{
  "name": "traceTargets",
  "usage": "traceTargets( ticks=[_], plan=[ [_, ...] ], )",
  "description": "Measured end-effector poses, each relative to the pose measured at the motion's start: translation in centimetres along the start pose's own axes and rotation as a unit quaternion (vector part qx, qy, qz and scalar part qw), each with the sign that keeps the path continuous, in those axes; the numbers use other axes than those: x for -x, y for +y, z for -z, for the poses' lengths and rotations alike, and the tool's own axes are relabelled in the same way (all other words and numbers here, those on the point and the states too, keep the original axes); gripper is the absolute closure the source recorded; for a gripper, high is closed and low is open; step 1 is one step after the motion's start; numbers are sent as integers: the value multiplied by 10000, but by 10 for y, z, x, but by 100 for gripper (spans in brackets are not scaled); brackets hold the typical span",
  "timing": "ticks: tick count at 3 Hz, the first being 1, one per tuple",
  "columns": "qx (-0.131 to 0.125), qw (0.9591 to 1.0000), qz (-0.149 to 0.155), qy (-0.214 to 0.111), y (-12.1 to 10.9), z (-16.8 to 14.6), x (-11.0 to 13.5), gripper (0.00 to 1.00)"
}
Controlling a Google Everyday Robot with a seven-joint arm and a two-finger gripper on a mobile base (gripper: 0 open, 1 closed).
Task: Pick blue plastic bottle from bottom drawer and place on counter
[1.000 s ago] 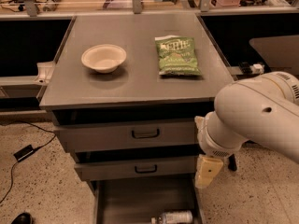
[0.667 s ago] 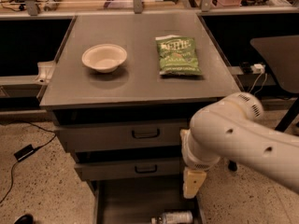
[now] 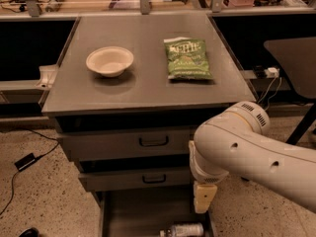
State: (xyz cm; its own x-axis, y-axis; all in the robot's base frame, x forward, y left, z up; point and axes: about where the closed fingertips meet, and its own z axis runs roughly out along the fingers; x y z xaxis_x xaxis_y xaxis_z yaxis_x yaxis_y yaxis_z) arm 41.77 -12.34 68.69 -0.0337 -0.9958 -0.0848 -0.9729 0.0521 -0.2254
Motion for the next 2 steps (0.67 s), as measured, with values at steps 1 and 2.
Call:
traceTargets(
  ticks=[1,2],
  plan=[
    [300,9994,168,70,13,-50,2,0],
    [788,9964,301,-77,47,-136,-1,0]
  ],
)
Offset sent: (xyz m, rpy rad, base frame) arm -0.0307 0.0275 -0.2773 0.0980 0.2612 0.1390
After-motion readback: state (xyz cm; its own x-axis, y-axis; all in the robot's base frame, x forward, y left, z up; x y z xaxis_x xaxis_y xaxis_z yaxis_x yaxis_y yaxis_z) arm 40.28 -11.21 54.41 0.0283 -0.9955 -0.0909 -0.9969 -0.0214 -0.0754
